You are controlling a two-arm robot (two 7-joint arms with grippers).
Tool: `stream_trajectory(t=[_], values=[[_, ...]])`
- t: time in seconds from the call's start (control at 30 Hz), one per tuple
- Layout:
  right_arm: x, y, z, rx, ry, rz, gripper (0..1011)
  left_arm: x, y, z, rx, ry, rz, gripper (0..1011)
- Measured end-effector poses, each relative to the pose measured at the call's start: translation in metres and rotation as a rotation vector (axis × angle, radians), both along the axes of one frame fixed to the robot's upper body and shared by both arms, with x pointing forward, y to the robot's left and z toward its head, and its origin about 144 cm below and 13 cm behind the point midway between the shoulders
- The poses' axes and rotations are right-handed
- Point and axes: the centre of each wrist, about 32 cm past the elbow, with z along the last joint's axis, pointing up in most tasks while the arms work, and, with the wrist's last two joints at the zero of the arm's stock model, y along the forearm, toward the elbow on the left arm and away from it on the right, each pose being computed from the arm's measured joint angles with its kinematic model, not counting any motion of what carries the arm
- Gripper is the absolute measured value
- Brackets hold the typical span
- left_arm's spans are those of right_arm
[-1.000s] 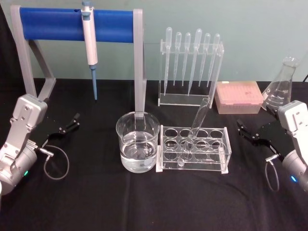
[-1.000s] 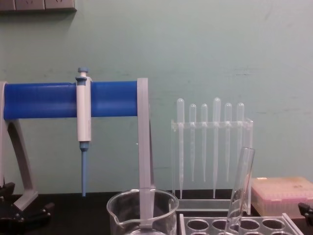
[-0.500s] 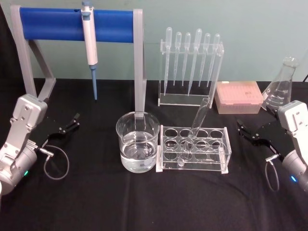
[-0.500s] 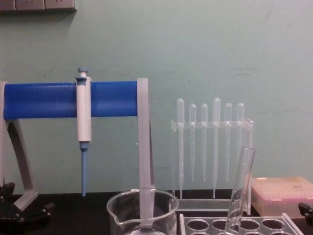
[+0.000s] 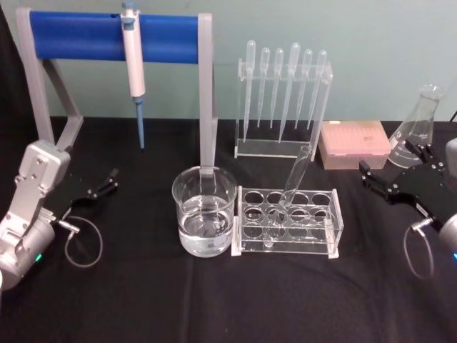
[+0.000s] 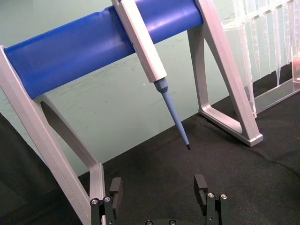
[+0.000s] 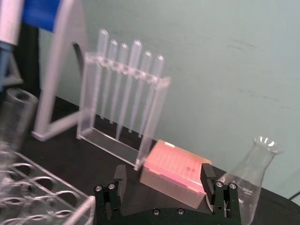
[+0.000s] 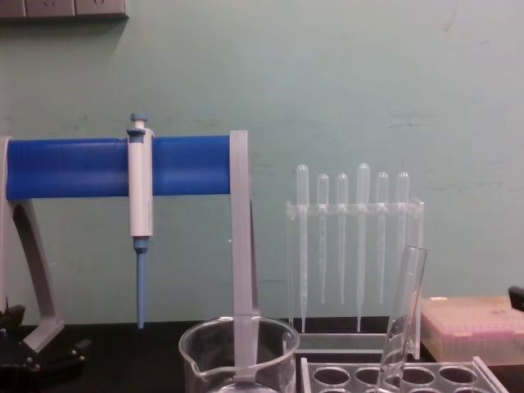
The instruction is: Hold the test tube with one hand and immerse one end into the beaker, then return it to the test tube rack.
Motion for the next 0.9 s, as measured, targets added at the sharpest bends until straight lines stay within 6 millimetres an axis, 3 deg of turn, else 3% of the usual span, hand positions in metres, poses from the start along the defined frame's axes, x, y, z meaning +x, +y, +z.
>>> stream_trajectory(t=[0.17,0.43,0.9], values=[[-0.020,-0.003,0.020,0.039,0.008,0.076,1003,0.000,0.000,0.000,0.000,0.000,0.000,1000],[-0.039,0.000,0.029,0.108,0.082,0.248,1003,0.000,0.000,0.000,0.000,0.000,0.000,1000],[-0.026,0.022,0.021,0.218,0.215,0.377,1002,0.000,0.000,0.000,0.000,0.000,0.000,1000]])
